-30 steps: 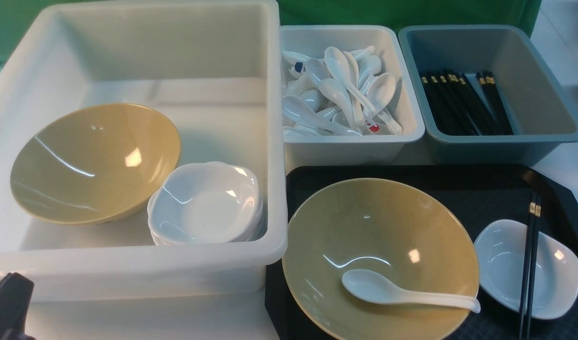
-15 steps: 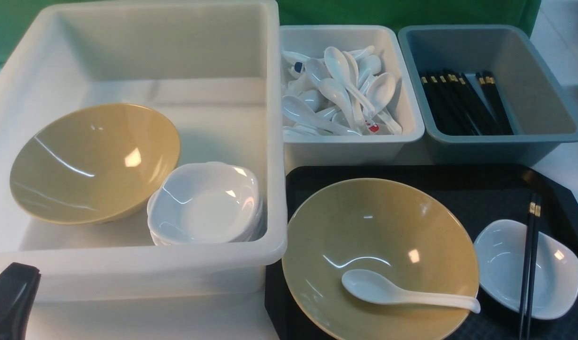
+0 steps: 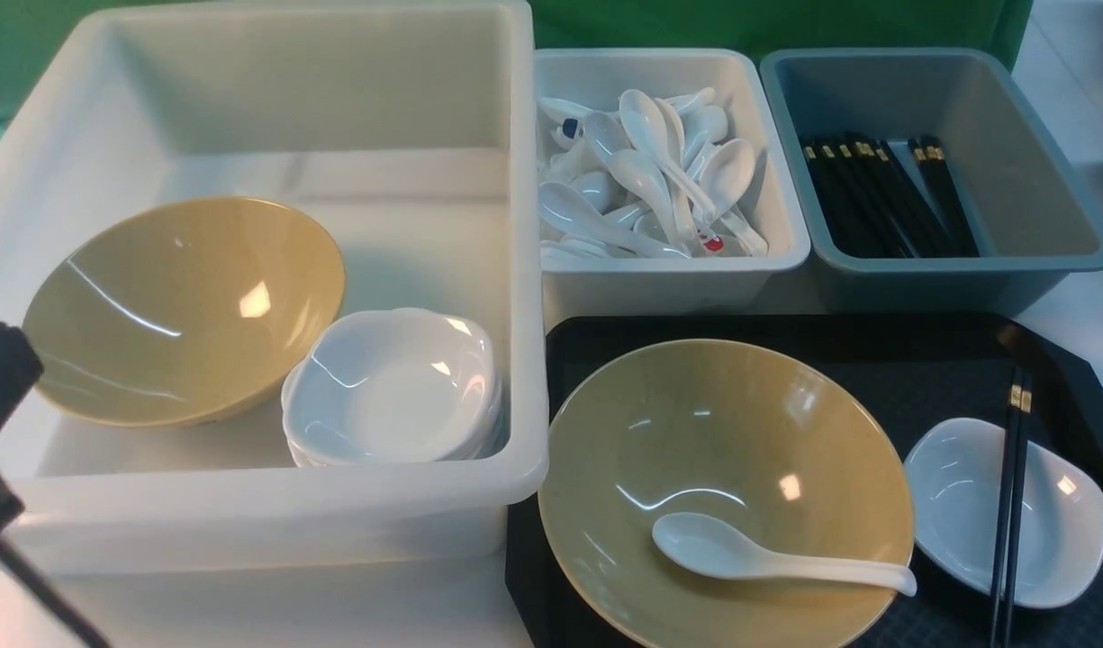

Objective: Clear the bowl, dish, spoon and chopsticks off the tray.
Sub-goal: Use the right arm to grab the chopsticks

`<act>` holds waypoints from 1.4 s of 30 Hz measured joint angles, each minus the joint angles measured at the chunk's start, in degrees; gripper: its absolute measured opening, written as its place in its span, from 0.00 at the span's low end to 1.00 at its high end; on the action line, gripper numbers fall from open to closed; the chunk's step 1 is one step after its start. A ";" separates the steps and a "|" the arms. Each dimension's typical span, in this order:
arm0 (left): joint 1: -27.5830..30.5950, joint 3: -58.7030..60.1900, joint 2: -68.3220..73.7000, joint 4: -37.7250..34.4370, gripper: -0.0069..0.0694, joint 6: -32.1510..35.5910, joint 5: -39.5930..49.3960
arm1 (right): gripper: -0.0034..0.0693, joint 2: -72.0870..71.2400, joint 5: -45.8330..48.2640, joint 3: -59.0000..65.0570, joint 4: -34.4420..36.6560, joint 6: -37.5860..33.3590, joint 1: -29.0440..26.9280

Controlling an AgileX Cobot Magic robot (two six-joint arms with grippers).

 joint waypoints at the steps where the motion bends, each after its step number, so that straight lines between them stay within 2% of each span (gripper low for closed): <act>1: 0.00 -1.27 1.56 0.47 0.08 0.06 0.74 | 0.10 0.86 1.75 -1.75 0.00 -1.58 0.06; 5: -1.34 -11.96 15.38 9.41 0.08 2.42 15.09 | 0.09 15.58 15.88 -14.97 -0.25 -6.19 4.02; 7: -3.36 -13.93 18.25 10.81 0.08 2.63 16.69 | 0.09 17.70 17.60 -16.53 -0.25 -7.40 5.73; 9: -9.95 -16.72 23.03 13.31 0.08 2.76 18.59 | 0.09 21.33 19.57 -17.39 -0.31 -9.64 8.60; 10: -10.61 -17.08 23.39 13.44 0.08 2.79 18.73 | 0.09 21.58 19.95 -17.39 -0.31 -9.85 9.05; 12: -19.91 -19.34 28.21 14.97 0.08 3.46 19.05 | 0.09 25.11 24.00 -17.39 -0.42 -10.88 10.78; 16: -32.47 -23.06 36.38 18.32 0.08 4.50 19.16 | 0.09 31.00 31.22 -17.39 -0.73 -10.66 11.21; 19: -39.51 -26.25 42.52 20.06 0.08 4.67 18.26 | 0.10 35.67 33.17 -17.26 -1.74 -8.67 11.32; 21: -42.25 -27.90 45.23 20.32 0.08 4.67 17.79 | 0.12 37.86 32.76 -16.94 -3.75 -6.02 11.32; 23: -45.25 -29.30 48.29 20.32 0.08 4.71 17.19 | 0.18 40.06 31.71 -15.90 -7.69 -1.03 11.32; 24: -45.44 -29.37 48.48 20.32 0.08 4.71 17.11 | 0.18 40.25 31.71 -15.90 -7.69 -1.03 11.32; 25: -46.87 -29.49 50.00 20.32 0.08 5.16 16.45 | 0.28 42.03 30.10 -14.35 -9.91 2.92 11.32; 26: -46.95 -29.49 50.12 20.32 0.08 5.28 16.45 | 0.30 42.36 29.88 -14.18 -10.11 3.20 11.32; 30: -47.49 -29.49 51.41 20.27 0.08 5.88 16.33 | 0.56 45.84 23.76 -10.19 -10.75 8.75 11.32; 34: -47.49 -29.49 51.48 20.27 0.08 6.04 16.20 | 0.75 50.24 18.66 -9.14 -10.75 12.30 11.32; 38: -47.49 -29.49 51.48 20.27 0.08 6.17 16.20 | 0.83 55.01 13.48 -9.14 -10.75 15.25 11.32; 42: -47.49 -29.49 51.48 20.32 0.08 6.23 16.20 | 0.84 59.00 11.72 -9.14 -10.75 16.58 11.32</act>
